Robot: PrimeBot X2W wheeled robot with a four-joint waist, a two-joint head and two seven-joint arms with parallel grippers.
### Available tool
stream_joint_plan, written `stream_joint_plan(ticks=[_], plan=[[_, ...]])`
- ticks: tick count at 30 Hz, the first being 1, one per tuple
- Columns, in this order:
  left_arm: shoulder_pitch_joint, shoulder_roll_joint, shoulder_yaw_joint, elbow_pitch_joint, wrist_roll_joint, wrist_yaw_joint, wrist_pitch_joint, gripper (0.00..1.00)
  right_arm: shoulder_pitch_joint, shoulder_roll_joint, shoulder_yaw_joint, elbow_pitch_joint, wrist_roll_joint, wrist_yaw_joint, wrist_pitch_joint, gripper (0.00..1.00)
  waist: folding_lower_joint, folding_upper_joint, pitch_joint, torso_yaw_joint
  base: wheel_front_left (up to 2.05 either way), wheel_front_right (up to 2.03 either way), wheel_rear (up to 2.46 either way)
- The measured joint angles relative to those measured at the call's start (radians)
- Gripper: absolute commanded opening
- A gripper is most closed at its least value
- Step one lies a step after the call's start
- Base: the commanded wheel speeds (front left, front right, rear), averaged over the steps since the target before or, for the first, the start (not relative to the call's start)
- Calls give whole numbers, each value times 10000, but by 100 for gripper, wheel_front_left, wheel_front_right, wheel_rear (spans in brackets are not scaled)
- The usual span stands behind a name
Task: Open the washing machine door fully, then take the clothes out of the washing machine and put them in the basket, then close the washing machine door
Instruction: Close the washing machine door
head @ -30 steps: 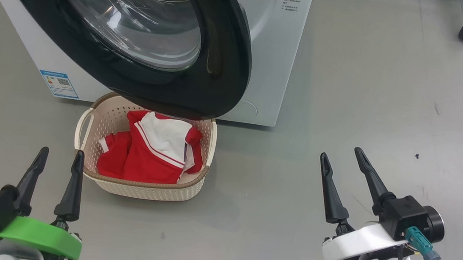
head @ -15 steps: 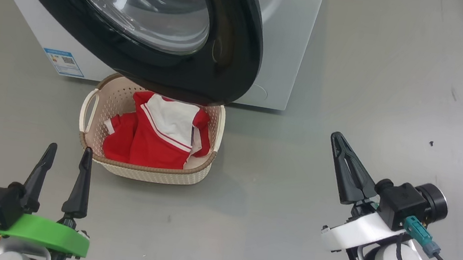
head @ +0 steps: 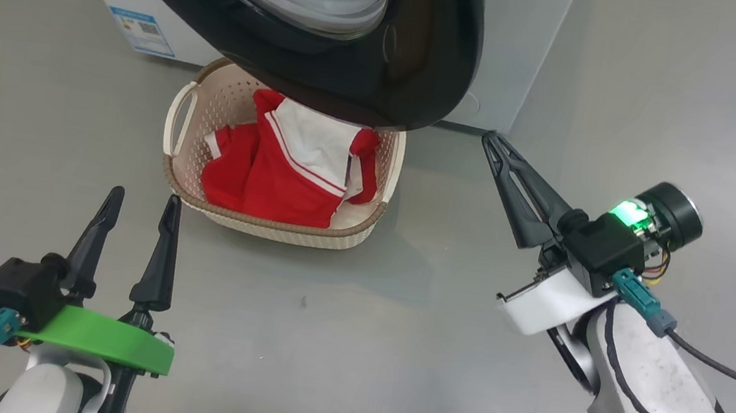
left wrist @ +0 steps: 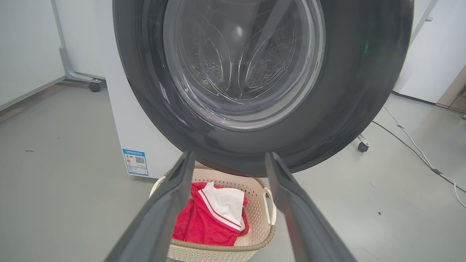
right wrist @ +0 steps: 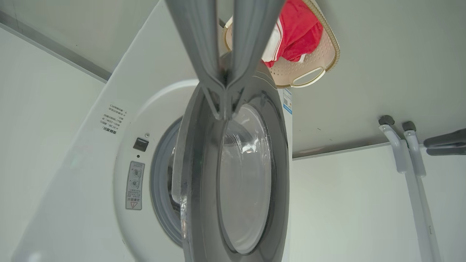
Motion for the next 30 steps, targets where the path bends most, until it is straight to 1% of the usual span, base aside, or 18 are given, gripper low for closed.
stream_joint_plan(ticks=[5, 8, 16, 22, 27, 30], plan=[[-285, -102, -31, 2, 0, -4, 0, 100, -875, -153, 205, 303, -115, 12, 102, 0, 0, 0, 414, 381, 0, 0, 0], [-445, -146, -48, 8, 0, -4, 0, 100, -1299, -228, 228, 527, -144, 90, 174, 0, 0, 0, 659, 605, 0, 0, 0], [-733, -311, -25, 40, 0, -4, 0, 100, -2208, -366, 238, 1141, -142, 94, 196, 0, 0, 0, 1236, 1137, 0, 0, 0], [-856, -316, 25, 104, 0, -4, 0, 100, -2844, -345, 303, 1722, 59, 96, 194, 0, 0, 0, 1670, 1318, 0, 0, 0], [-1135, -343, -69, 117, 2, -6, 0, 100, -3121, -355, 293, 2205, 184, 96, 190, 0, 0, 0, 1776, 1374, 0, 0, 0], [-1189, -355, -115, 125, 2, -6, 0, 100, -3248, -295, 96, 2399, 257, 102, 178, 0, 0, 0, 1805, 1397, 0, 0, 0]])
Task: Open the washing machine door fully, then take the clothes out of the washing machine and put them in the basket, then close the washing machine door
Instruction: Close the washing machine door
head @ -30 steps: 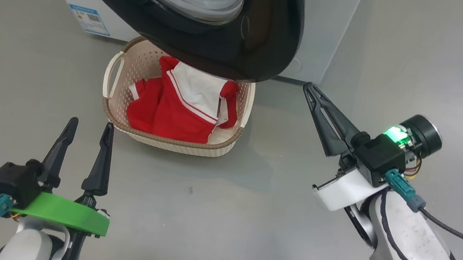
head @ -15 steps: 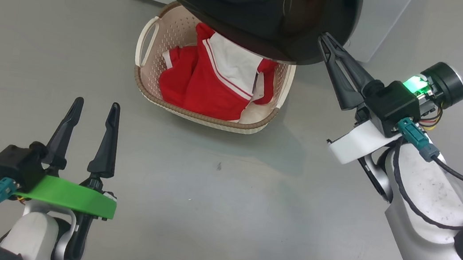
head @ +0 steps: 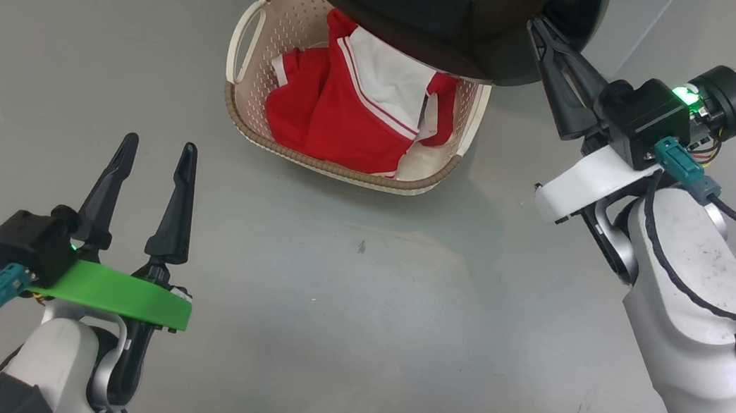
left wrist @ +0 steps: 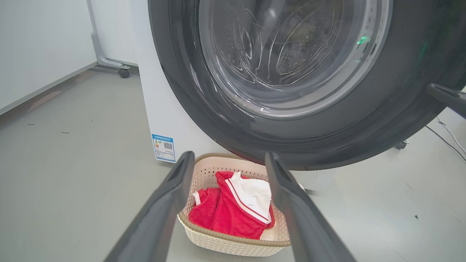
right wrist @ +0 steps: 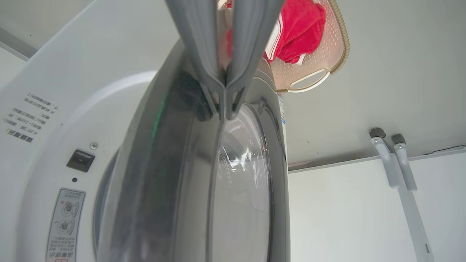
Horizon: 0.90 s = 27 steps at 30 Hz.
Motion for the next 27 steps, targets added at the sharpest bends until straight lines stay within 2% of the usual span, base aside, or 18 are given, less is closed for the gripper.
stream_joint_plan(ticks=[6, 17, 27], plan=[[-14, -56, -148, 10, -2, 0, 0, 100, -415, 33, -155, 261, 79, 40, -2, 0, 0, 0, 103, 49, 0, 0, 0], [-322, -138, -330, -65, -19, 0, 0, 100, -1753, -447, -765, 562, 77, 58, 0, 0, 0, 0, 719, 241, 0, 0, 0], [-584, -282, -286, -132, -259, 0, 0, 100, -3013, -729, -922, 940, 12, 54, 132, 0, 0, 0, 1396, 469, 0, 0, 0]])
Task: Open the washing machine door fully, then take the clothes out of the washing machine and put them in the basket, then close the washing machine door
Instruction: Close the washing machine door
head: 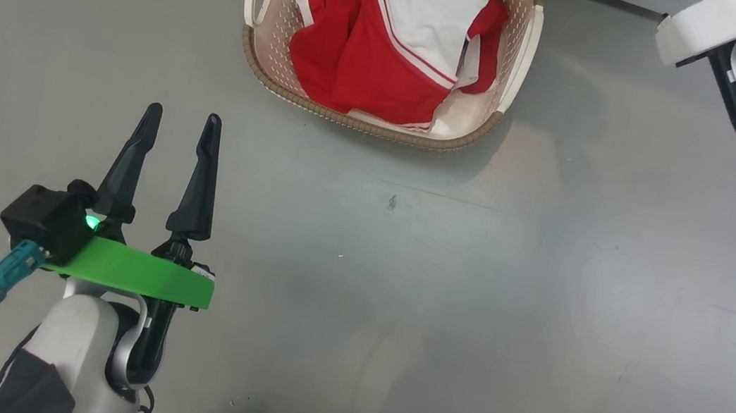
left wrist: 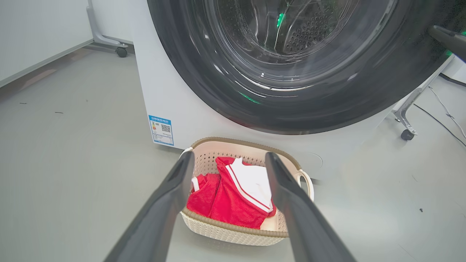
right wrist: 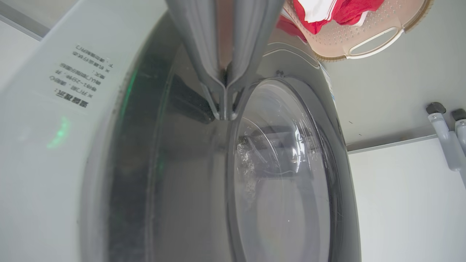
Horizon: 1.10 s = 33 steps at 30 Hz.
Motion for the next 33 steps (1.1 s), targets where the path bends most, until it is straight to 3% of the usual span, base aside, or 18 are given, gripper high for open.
stream_joint_plan(ticks=[11, 33], plan=[[-259, -73, -61, 10, -17, 0, 0, 100, -1041, -138, -614, 518, 234, -94, 107, 0, 0, 0, 531, 205, 0, 0, 0], [-546, -188, -58, 190, -88, -2, 0, 100, -1789, -155, -575, 1593, 146, -159, -59, 0, 1, 0, 638, 367, 0, 0, 0]])
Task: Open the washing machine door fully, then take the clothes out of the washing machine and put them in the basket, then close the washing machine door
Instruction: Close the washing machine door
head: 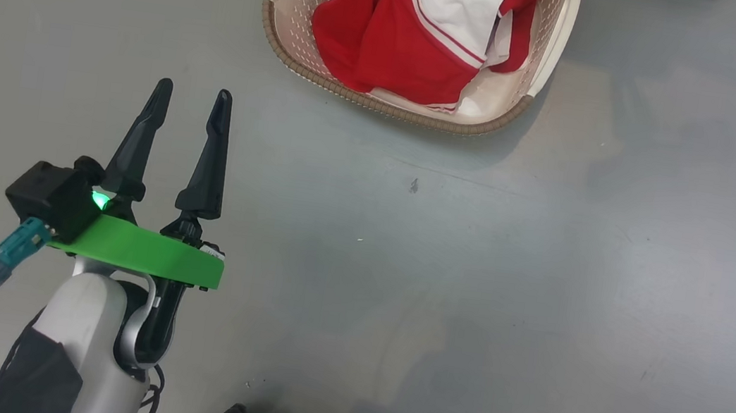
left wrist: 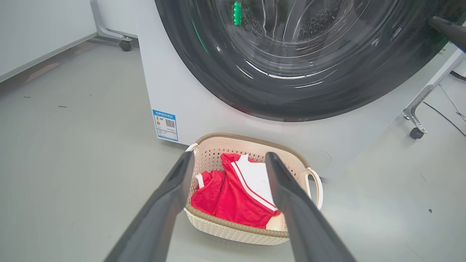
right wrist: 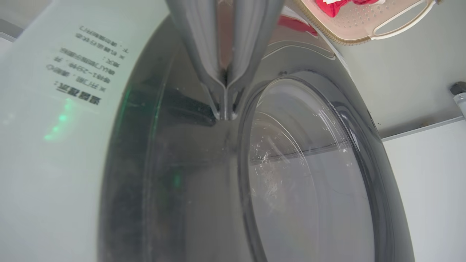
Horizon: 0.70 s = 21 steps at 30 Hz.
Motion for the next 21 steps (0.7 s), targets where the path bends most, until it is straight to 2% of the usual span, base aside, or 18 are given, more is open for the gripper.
stream_joint_plan(ticks=[12, 21], plan=[[-26, -2, 125, 318, 82, 0, 0, 100, 849, -8, 63, 648, 46, -17, -176, 0, 0, 0, -787, -221, 0, 0, 0], [27, 134, 215, 631, 109, 0, 0, 100, 2366, 403, 278, 755, 167, -10, -261, 0, 0, 0, -1718, -608, 0, 0, 0]])
